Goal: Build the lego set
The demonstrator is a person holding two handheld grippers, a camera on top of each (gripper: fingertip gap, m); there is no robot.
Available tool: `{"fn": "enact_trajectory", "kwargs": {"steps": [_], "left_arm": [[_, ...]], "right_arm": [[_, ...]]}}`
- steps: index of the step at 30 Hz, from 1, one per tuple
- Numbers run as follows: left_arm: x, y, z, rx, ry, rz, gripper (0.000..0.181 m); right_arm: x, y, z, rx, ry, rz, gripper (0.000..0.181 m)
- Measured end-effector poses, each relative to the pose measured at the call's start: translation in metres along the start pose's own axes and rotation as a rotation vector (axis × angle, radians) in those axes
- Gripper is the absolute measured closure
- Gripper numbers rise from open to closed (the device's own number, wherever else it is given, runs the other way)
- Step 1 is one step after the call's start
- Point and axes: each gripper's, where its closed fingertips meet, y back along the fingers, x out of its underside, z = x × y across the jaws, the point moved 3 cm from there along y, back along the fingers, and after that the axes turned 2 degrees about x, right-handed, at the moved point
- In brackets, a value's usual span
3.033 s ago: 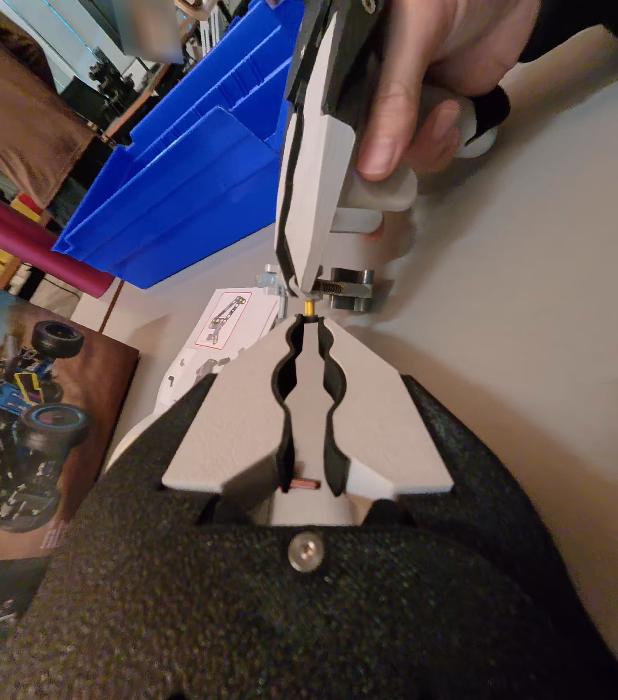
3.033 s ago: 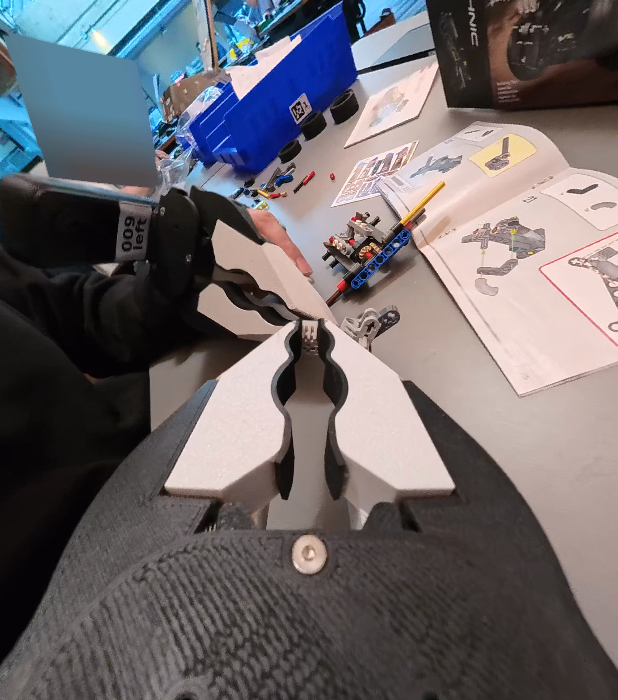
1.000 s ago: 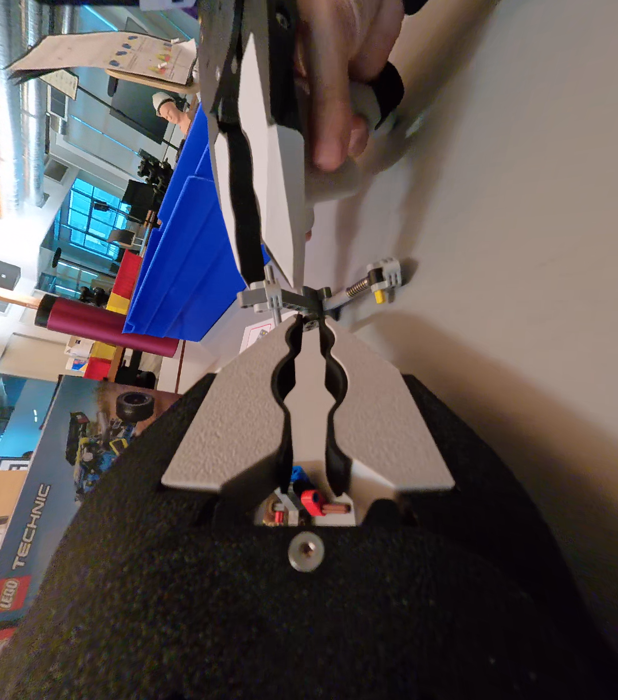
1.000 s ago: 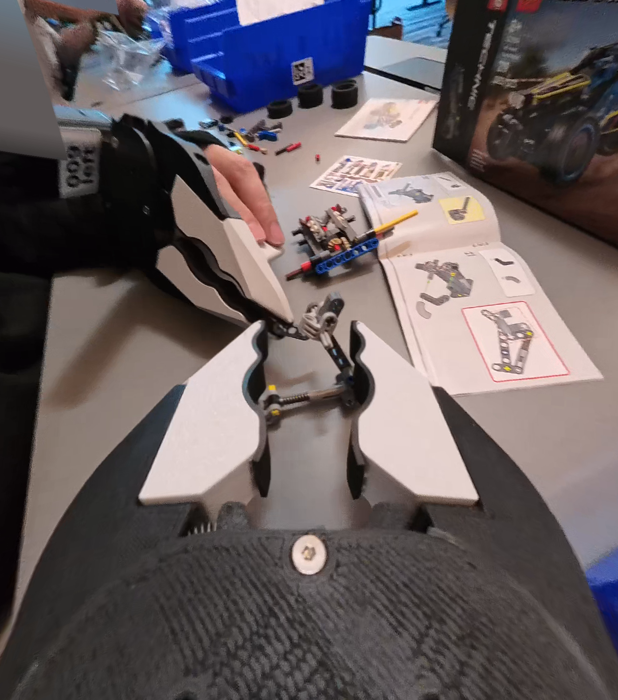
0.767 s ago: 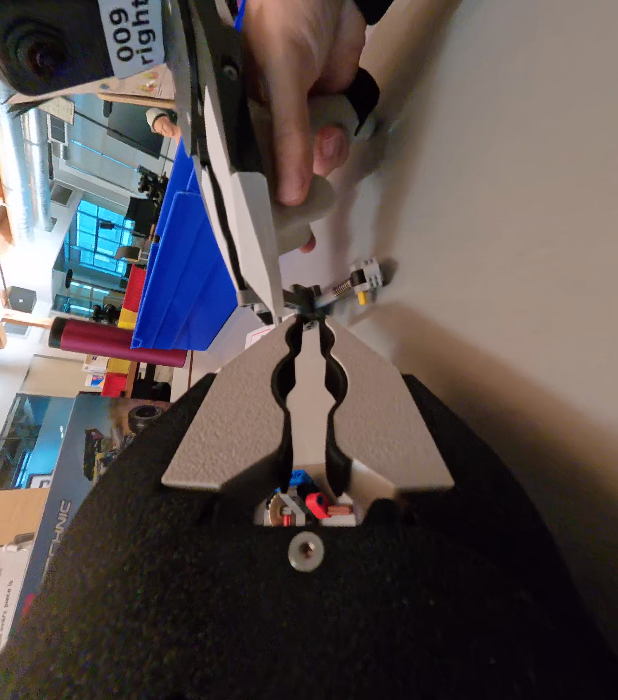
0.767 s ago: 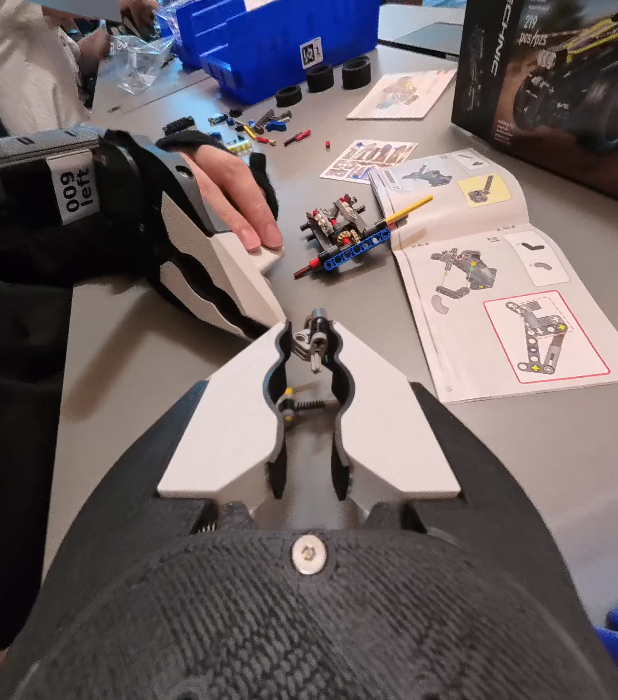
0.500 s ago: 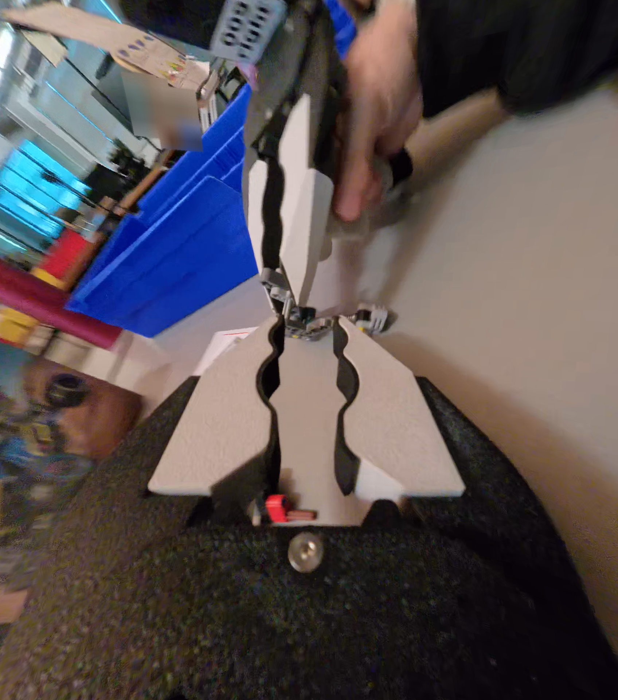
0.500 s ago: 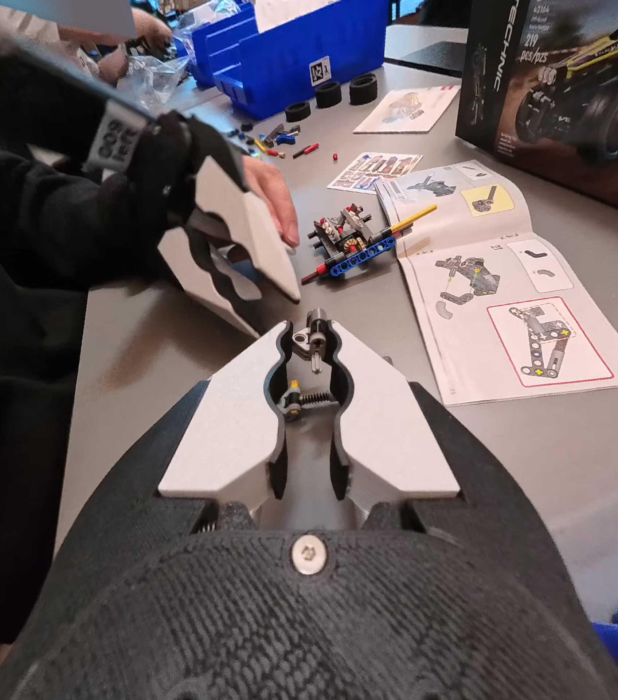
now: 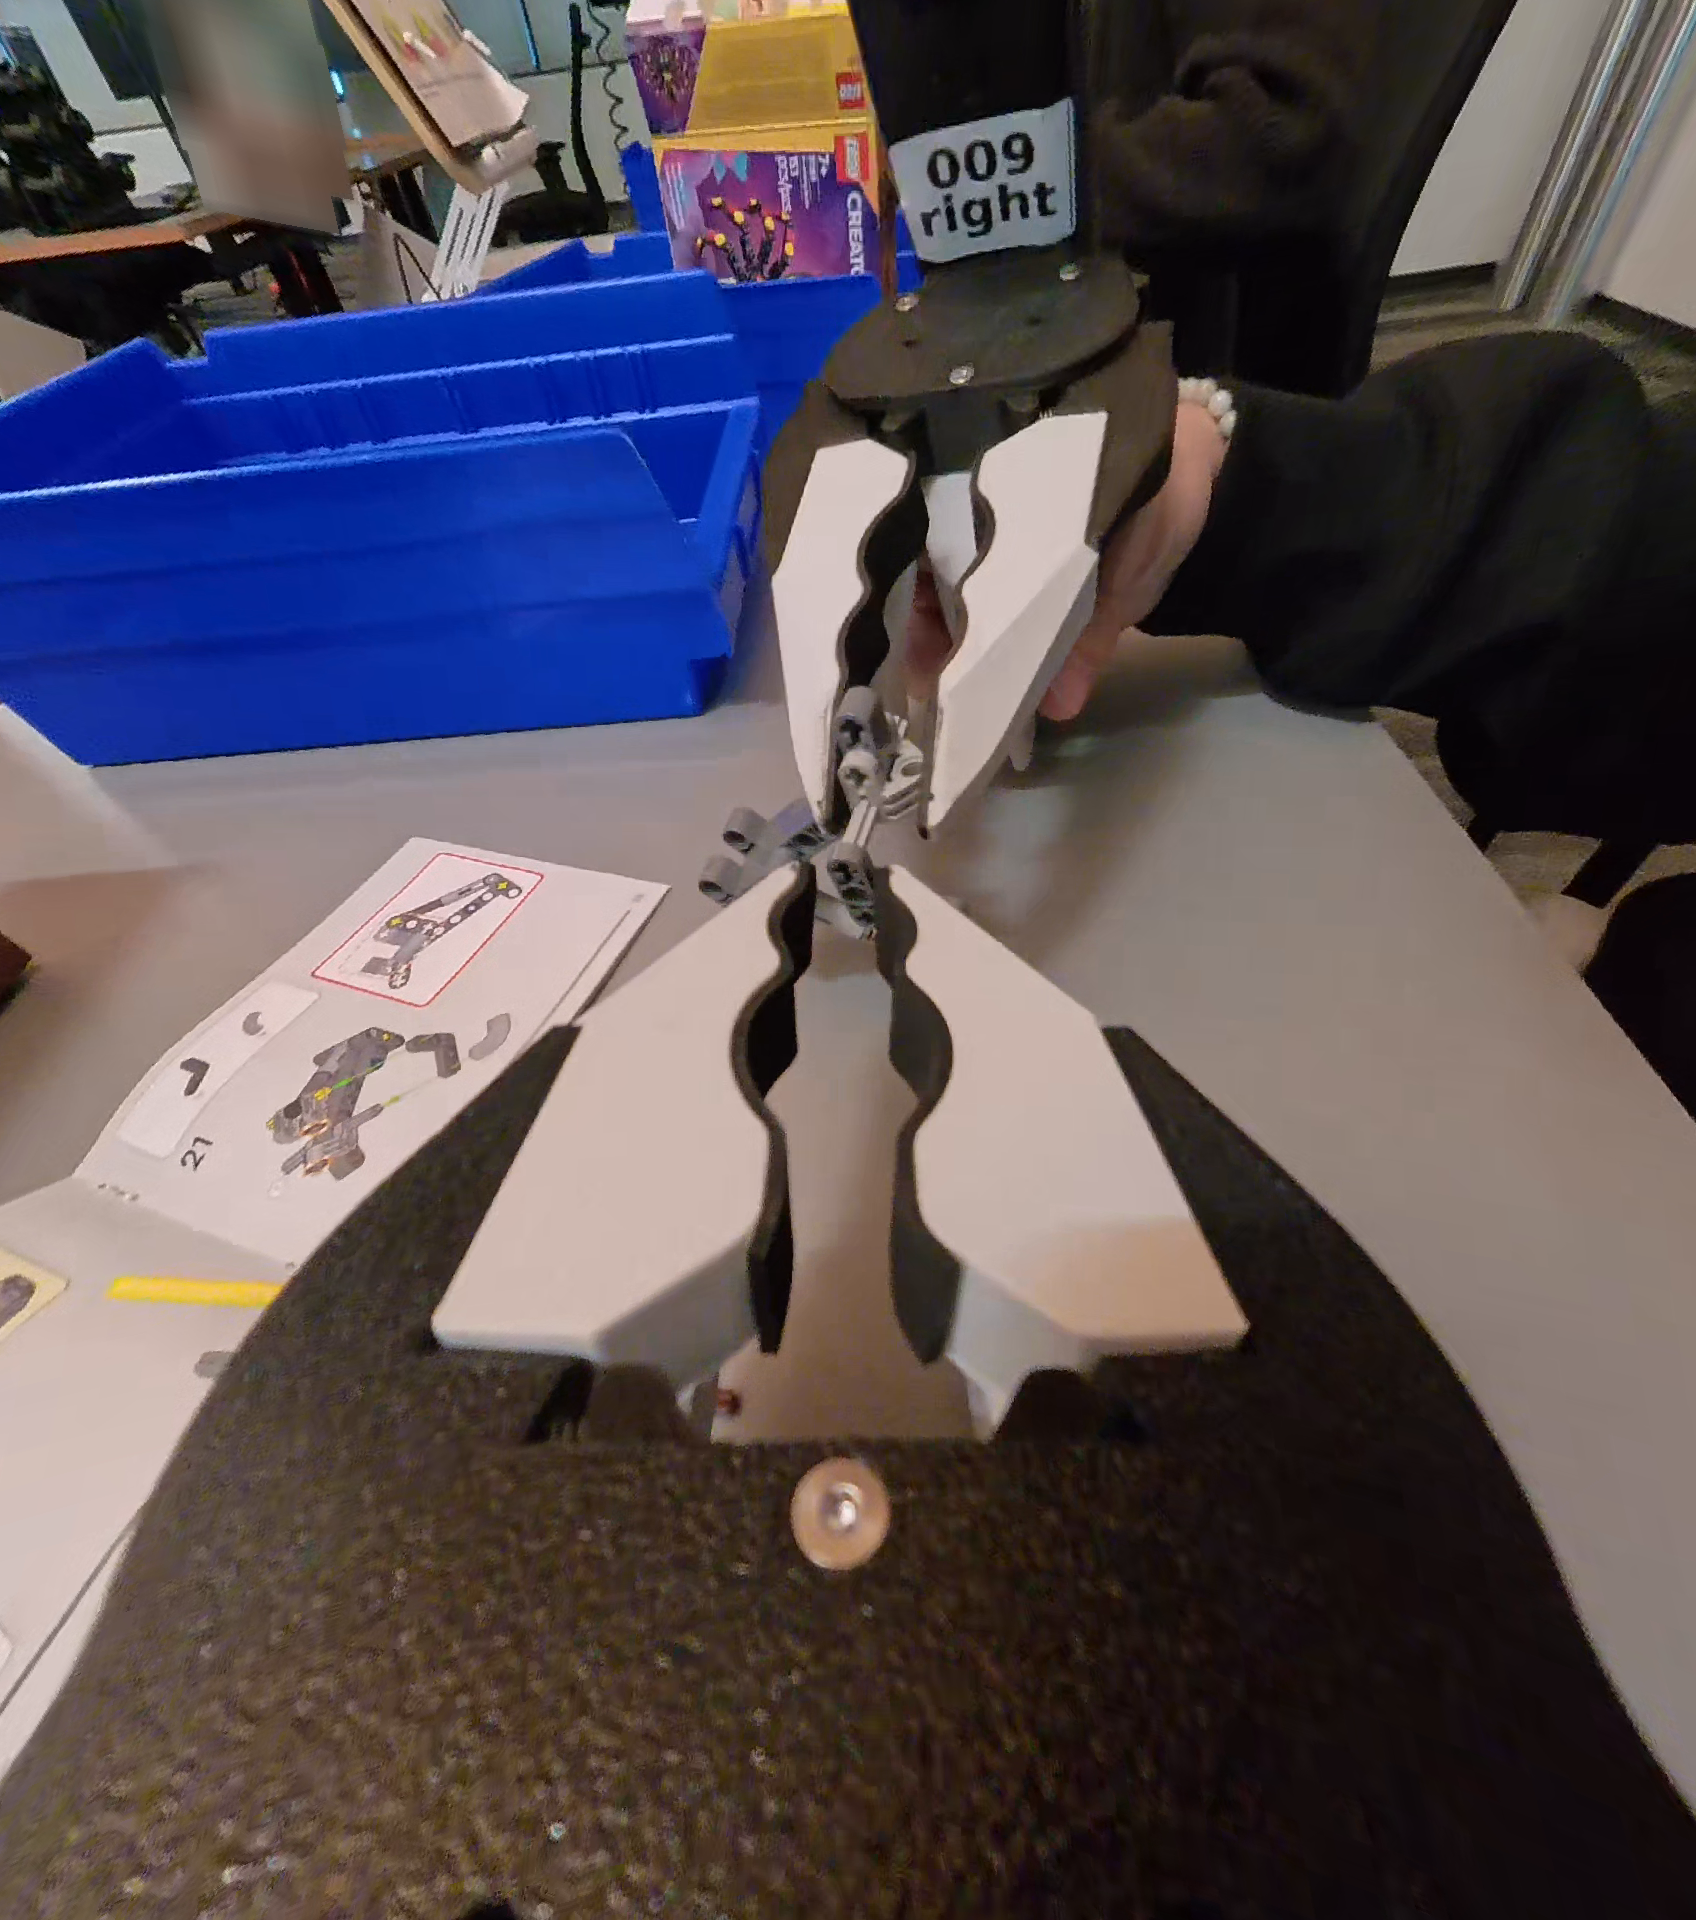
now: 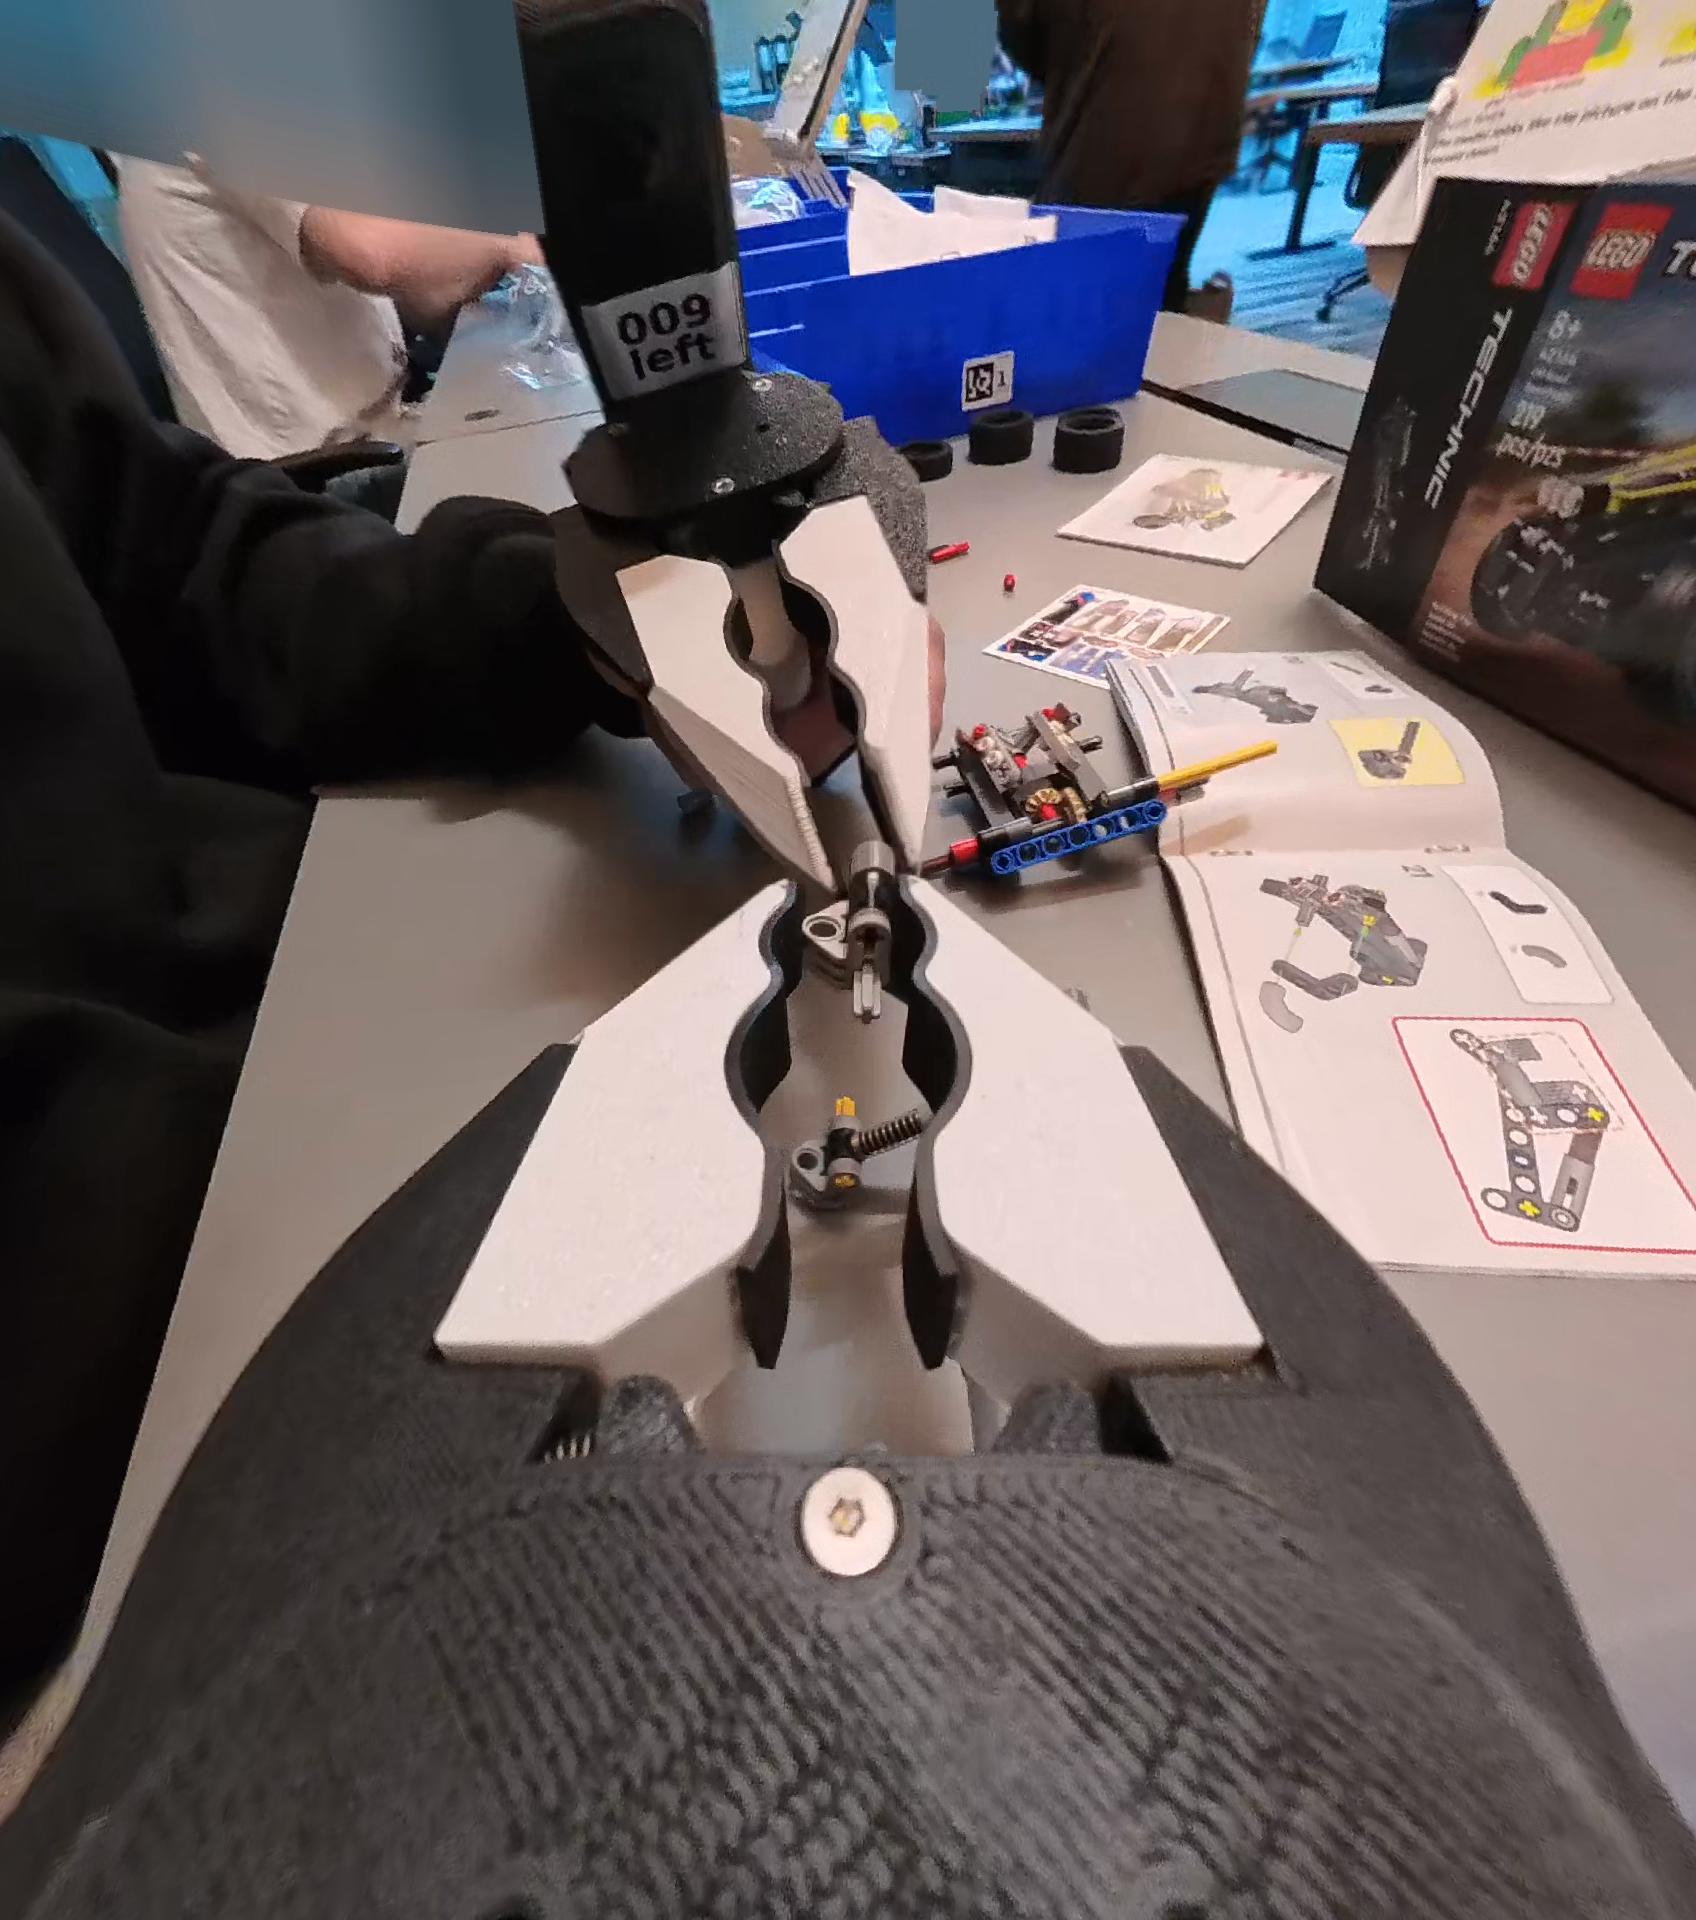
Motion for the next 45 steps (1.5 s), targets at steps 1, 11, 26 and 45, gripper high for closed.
{"fn": "enact_trajectory", "kwargs": {"steps": [1, 11, 26, 45], "left_arm": [[-0.001, 0.001, -0.001, 0.013, -0.001, -0.009, 0.174], [0.003, 0.003, -0.006, 0.035, -0.122, 0.039, 0.177], [0.009, 0.002, 0.0, 0.028, -0.091, 0.079, 0.178], [0.014, 0.001, -0.002, 0.018, -0.13, 0.103, 0.178]], "right_arm": [[-0.001, 0.001, 0.002, -0.012, 0.015, -0.007, 0.167], [0.003, -0.003, 0.009, -0.032, 0.065, 0.023, 0.167], [0.002, 0.001, 0.003, 0.008, 0.007, 0.017, 0.165], [0.023, 0.013, 0.003, 0.073, -0.022, 0.159, 0.179]]}}
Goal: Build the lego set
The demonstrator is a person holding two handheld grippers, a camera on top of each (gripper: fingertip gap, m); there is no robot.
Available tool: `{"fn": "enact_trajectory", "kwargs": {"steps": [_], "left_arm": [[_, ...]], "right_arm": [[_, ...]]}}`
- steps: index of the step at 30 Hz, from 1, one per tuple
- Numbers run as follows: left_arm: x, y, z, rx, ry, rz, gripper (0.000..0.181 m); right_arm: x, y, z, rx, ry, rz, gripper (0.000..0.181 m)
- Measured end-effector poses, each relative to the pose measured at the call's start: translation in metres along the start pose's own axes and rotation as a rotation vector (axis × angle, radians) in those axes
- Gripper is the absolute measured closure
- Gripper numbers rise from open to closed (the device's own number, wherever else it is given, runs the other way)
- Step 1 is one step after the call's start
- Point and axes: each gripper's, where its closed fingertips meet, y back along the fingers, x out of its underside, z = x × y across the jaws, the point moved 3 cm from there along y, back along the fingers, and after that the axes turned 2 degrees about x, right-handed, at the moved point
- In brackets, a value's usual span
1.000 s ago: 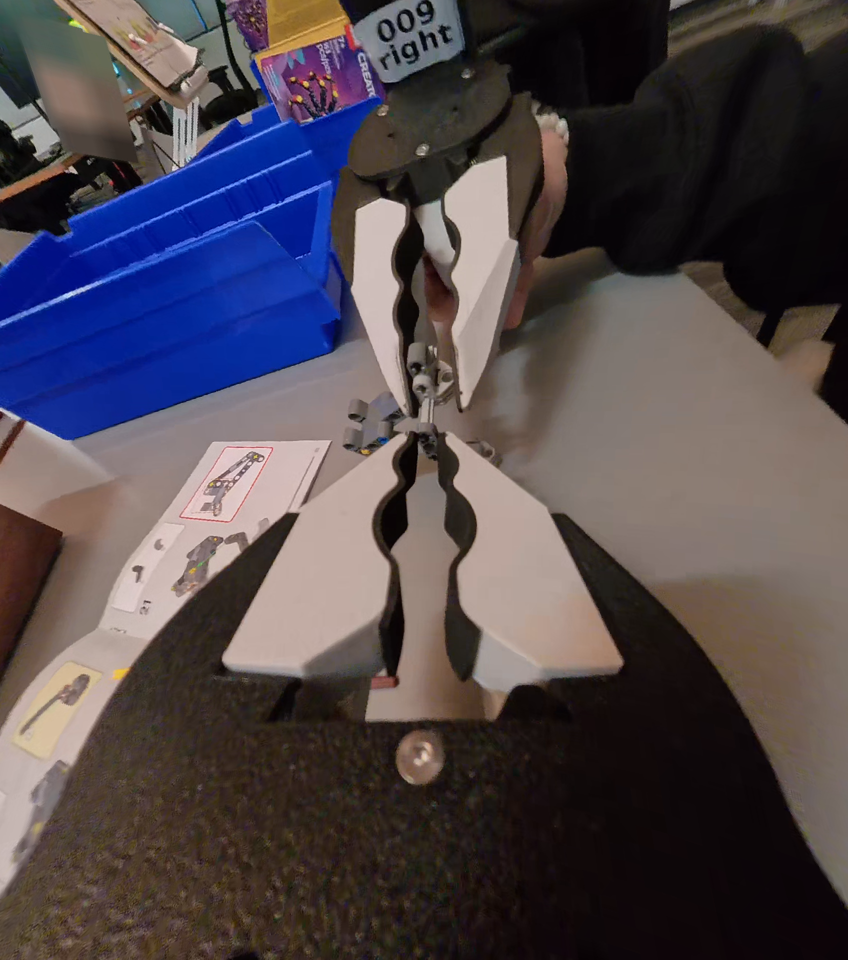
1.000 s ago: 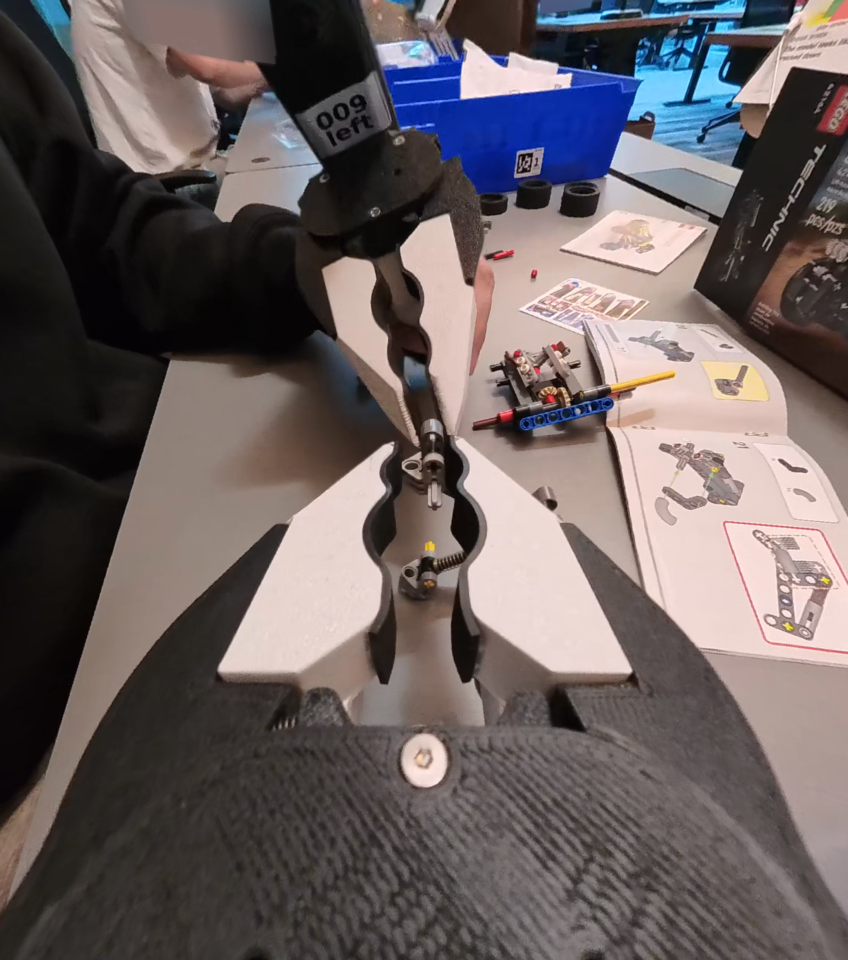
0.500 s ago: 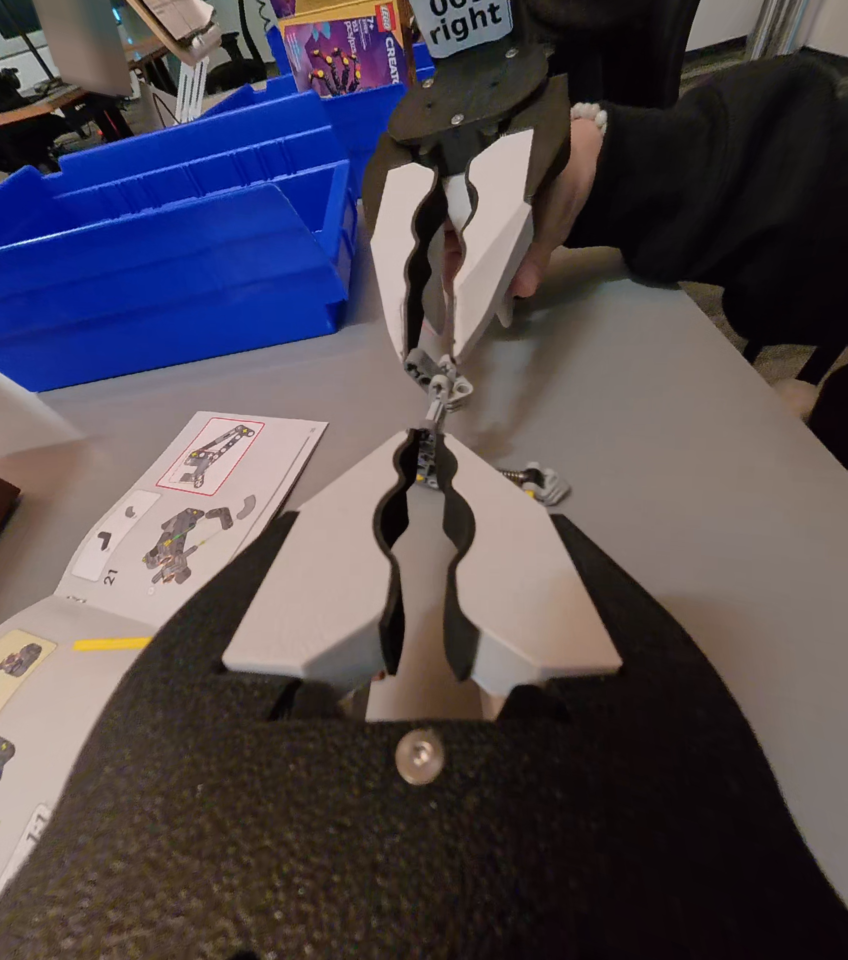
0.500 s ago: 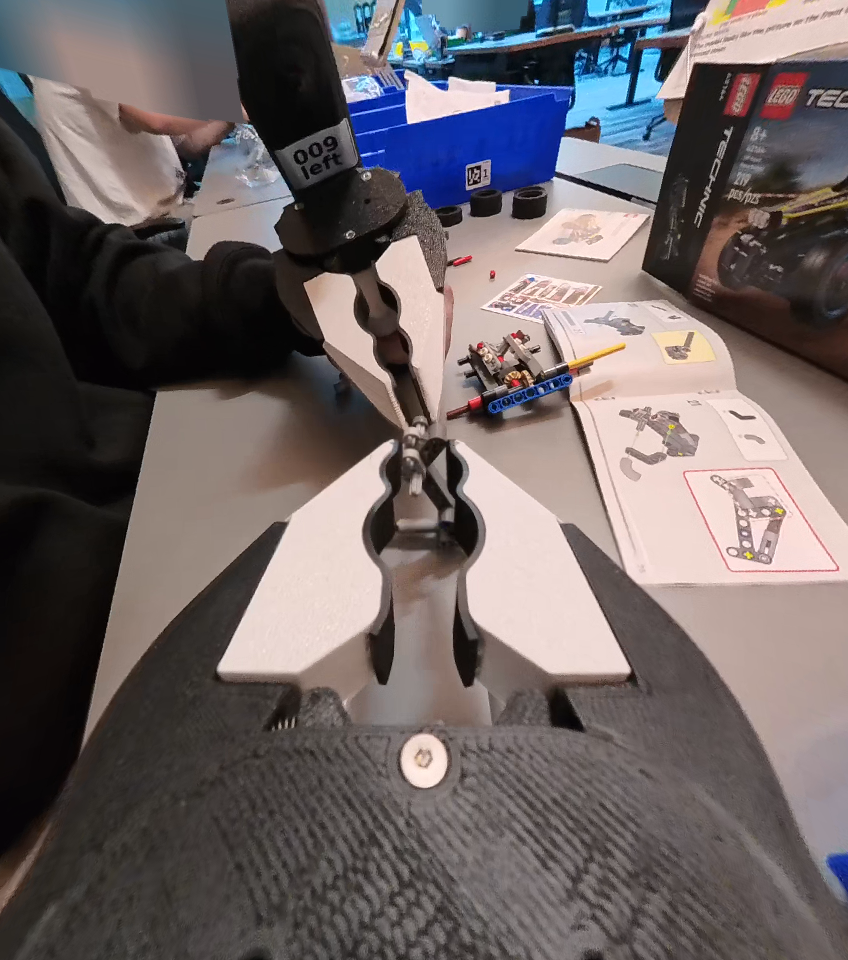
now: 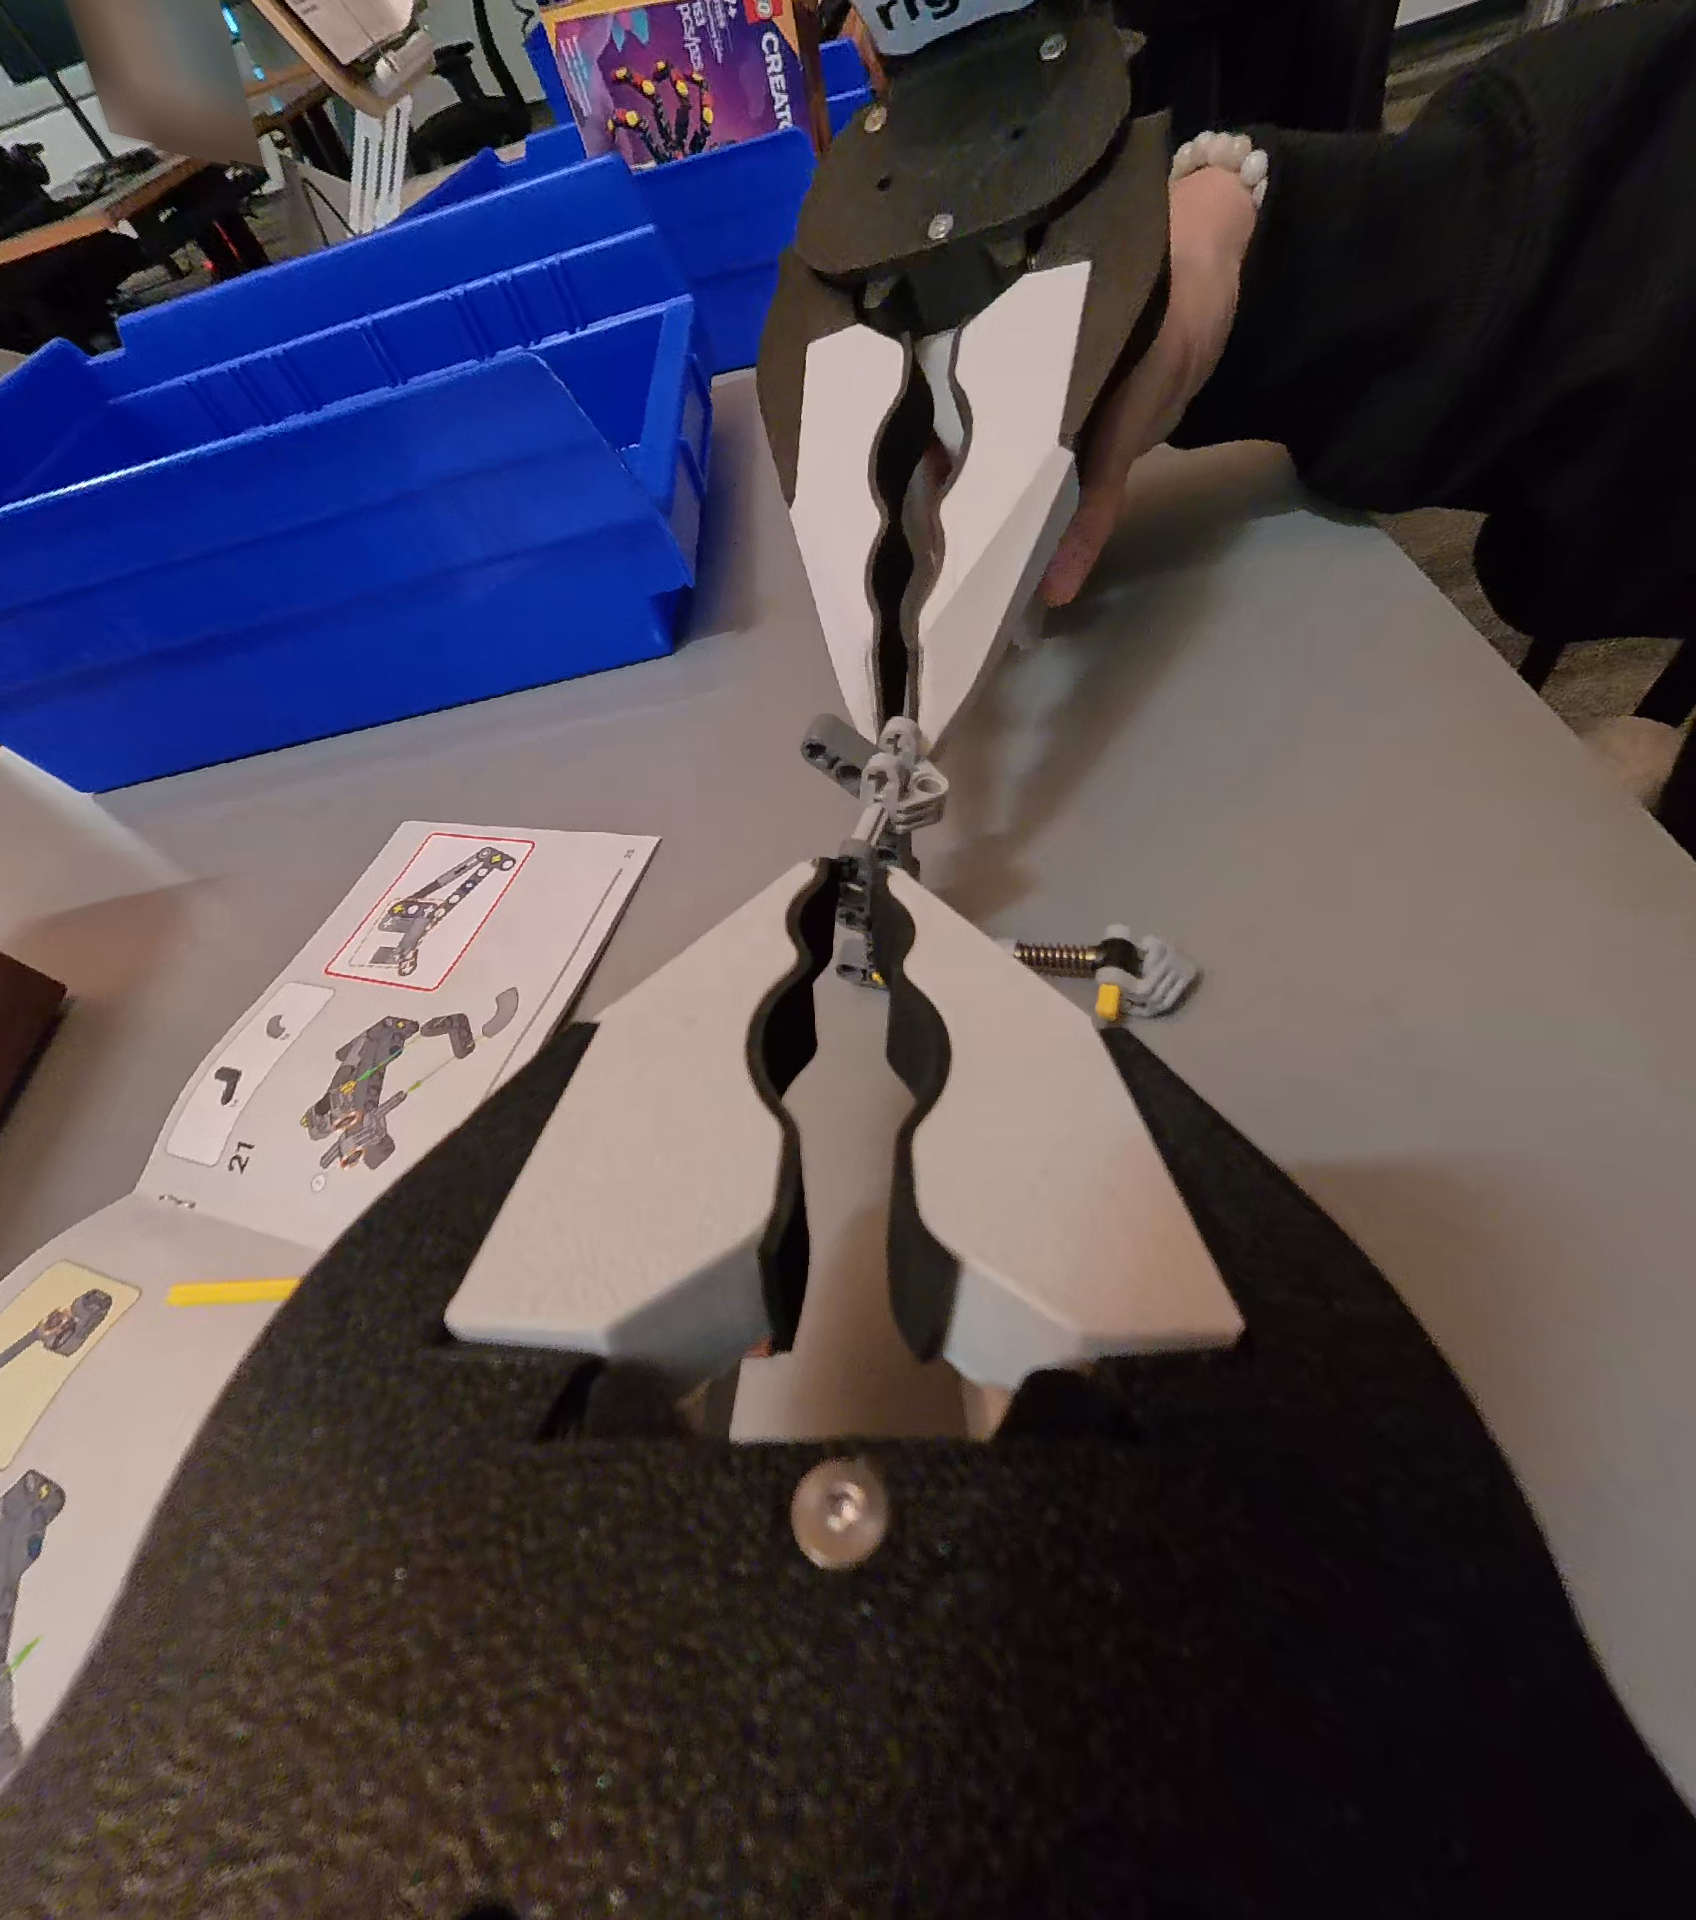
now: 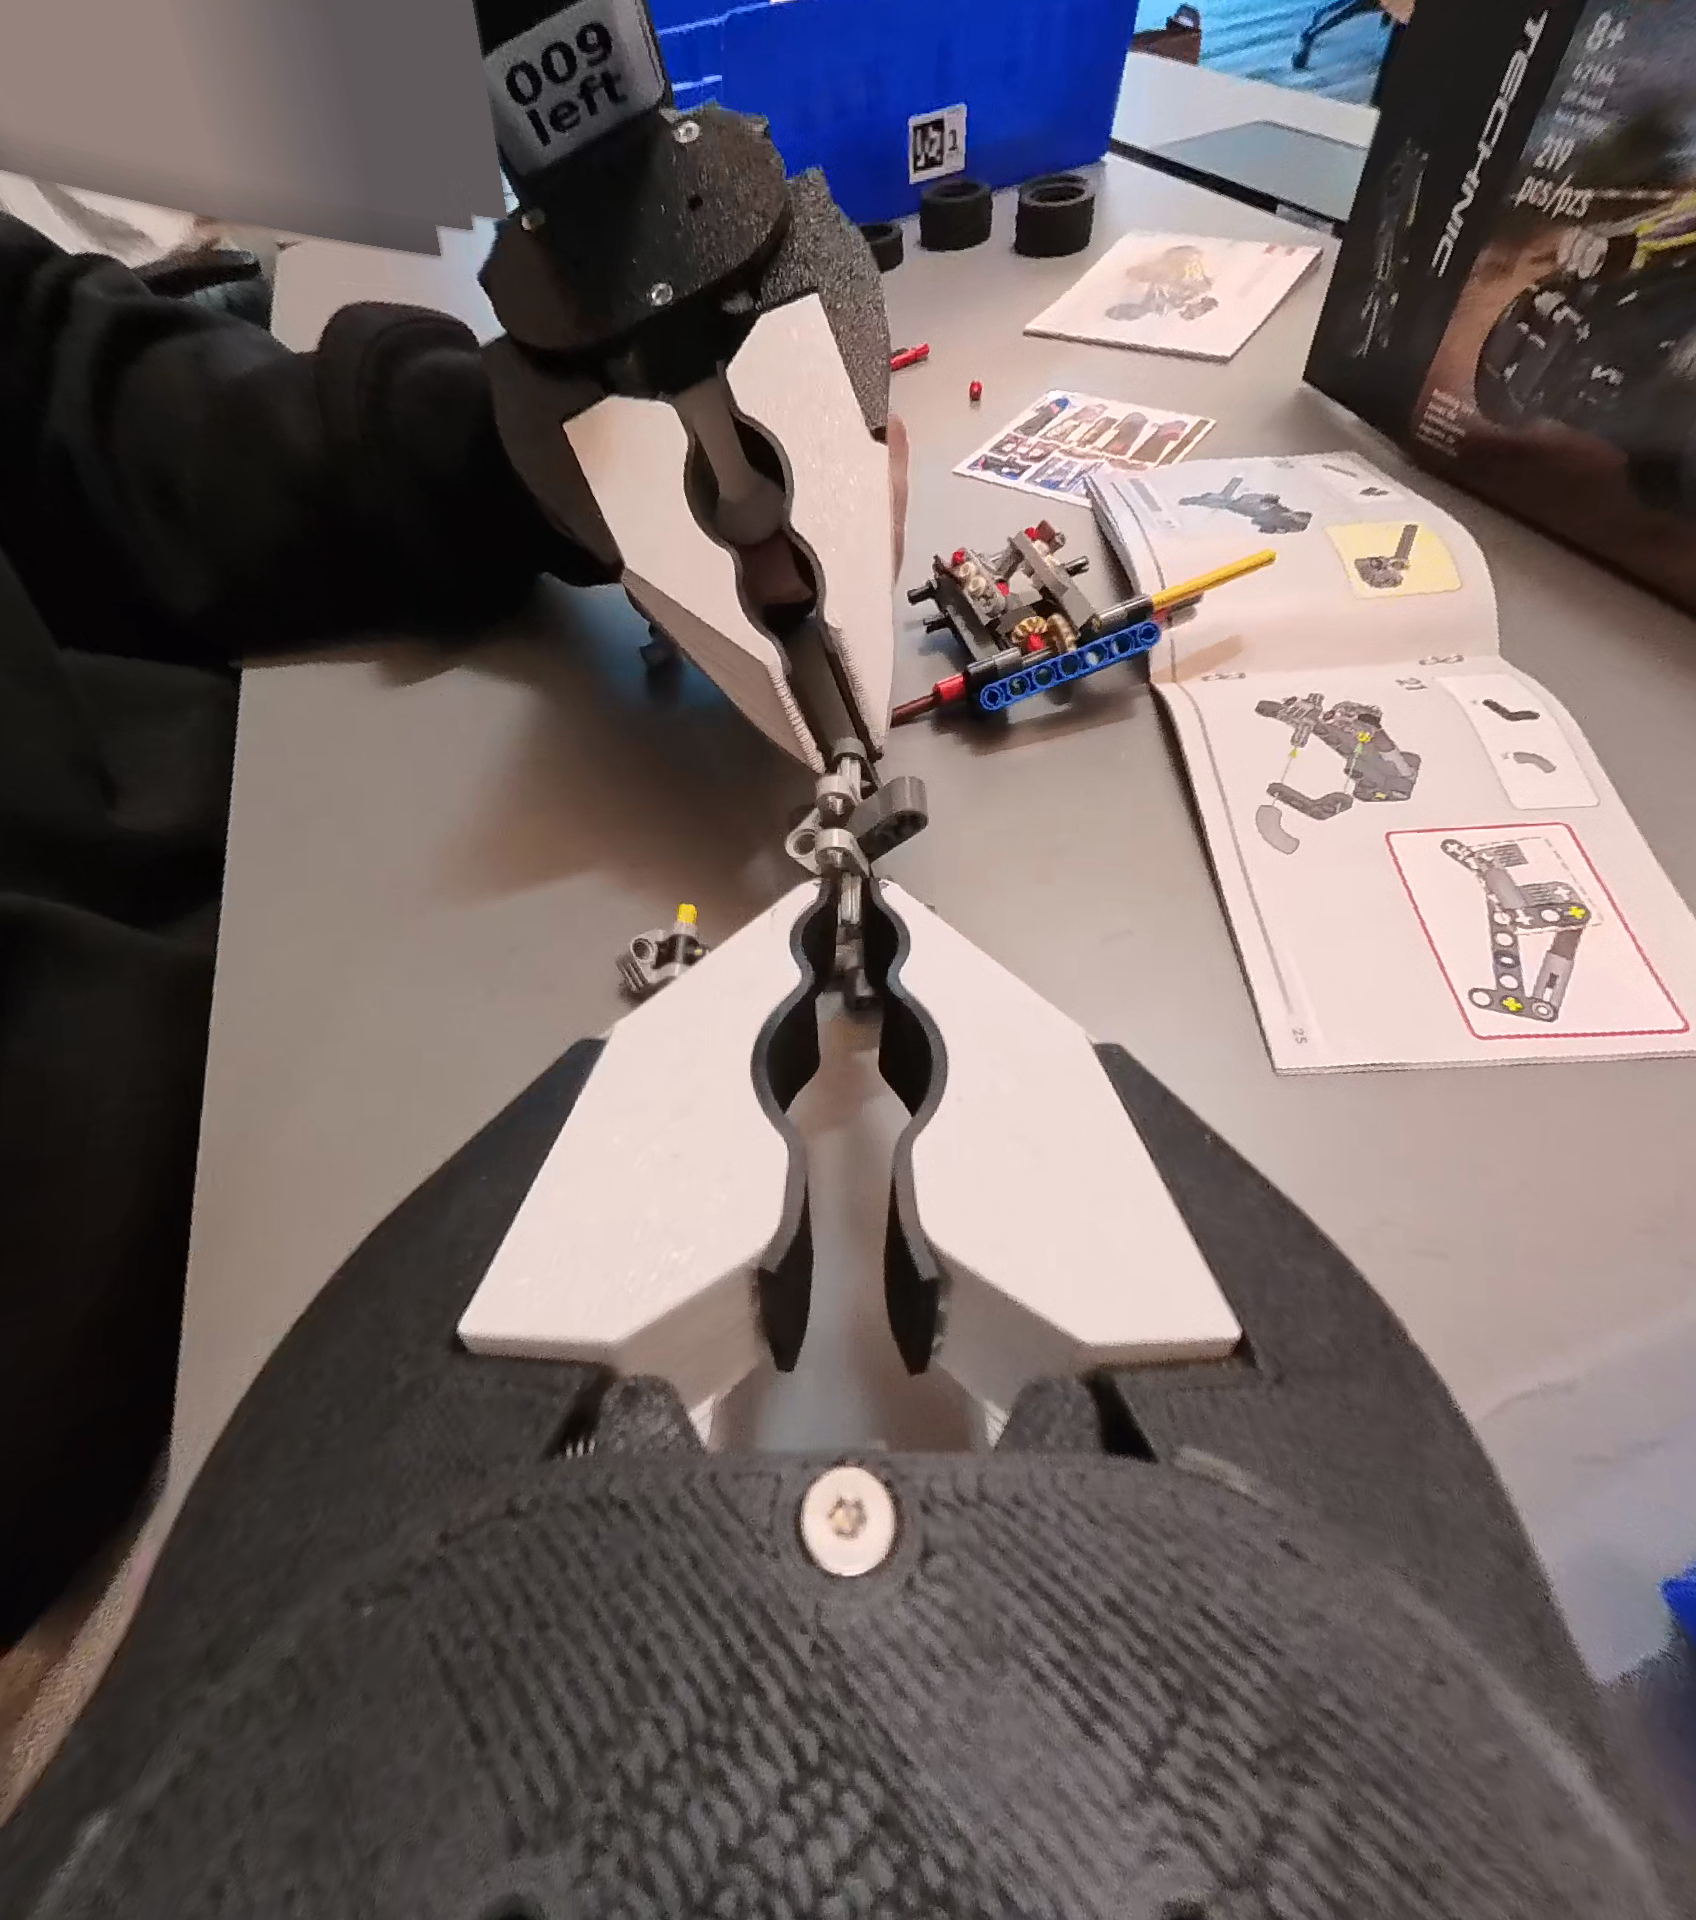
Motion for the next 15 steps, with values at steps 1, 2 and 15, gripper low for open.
{"fn": "enact_trajectory", "kwargs": {"steps": [1, 2, 15], "left_arm": [[0.0003, 0.0004, 0.0, 0.007, 0.003, 0.001, 0.178], [0.0008, 0.0008, 0.0002, 0.013, 0.003, 0.005, 0.178], [-0.002, 0.0027, -0.0052, 0.108, -0.103, -0.003, 0.177]], "right_arm": [[-0.0001, -0.0005, 0.0003, 0.005, 0.011, 0.0, 0.178], [-0.0004, -0.0011, 0.0012, 0.006, 0.022, 0.0, 0.178], [0.0008, -0.0017, 0.0064, -0.068, 0.072, 0.012, 0.178]]}}
